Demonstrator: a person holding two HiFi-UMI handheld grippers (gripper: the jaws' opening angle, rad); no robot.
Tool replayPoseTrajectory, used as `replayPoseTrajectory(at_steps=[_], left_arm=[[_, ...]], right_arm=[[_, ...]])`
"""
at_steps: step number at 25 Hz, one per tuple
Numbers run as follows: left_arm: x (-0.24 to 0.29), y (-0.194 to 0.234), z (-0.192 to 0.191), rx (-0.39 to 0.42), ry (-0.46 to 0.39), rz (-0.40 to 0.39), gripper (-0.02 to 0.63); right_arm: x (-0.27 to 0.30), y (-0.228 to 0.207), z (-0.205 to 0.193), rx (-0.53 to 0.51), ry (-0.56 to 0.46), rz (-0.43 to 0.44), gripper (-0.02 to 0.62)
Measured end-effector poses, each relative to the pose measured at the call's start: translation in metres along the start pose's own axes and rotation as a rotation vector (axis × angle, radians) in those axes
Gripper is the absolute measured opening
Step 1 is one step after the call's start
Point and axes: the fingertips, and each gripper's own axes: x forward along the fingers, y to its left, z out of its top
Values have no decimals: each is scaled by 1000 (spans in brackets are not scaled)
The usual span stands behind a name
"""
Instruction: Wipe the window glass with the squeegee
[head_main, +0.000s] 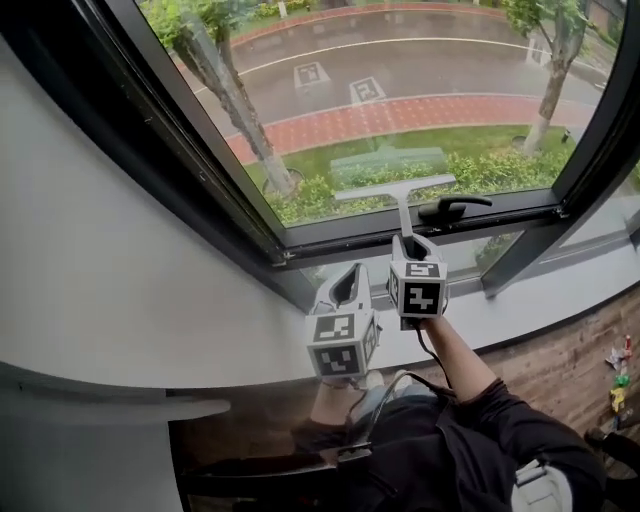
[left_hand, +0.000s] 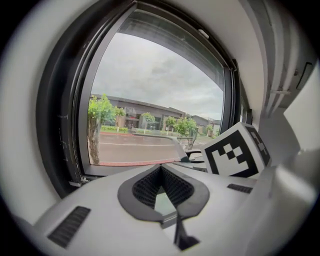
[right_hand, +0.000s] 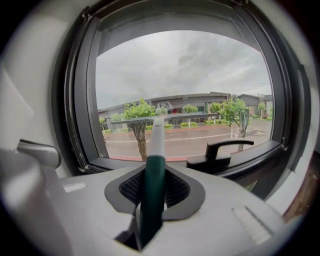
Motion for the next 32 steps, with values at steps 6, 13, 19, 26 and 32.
replayPoseTrajectory(at_steps=[6,13,19,26,32], left_arm=[[-39,2,58,16,-161,49,0],[-91,8,154,103,-400,84,0],[-130,10,226,206,-517,42,0],[-141,34,276,250,-542,-24,0],[-128,42,279,247,-502,-94,0]], right_arm=[[-46,28,82,-60,-204,85,63],[-96,76,216,-118,-461,161,63],[-139,125,330,-139,-643,143,63],[-155,165,416,-145,-730,85,63],[-162,174,458,-156,-761,30,63]])
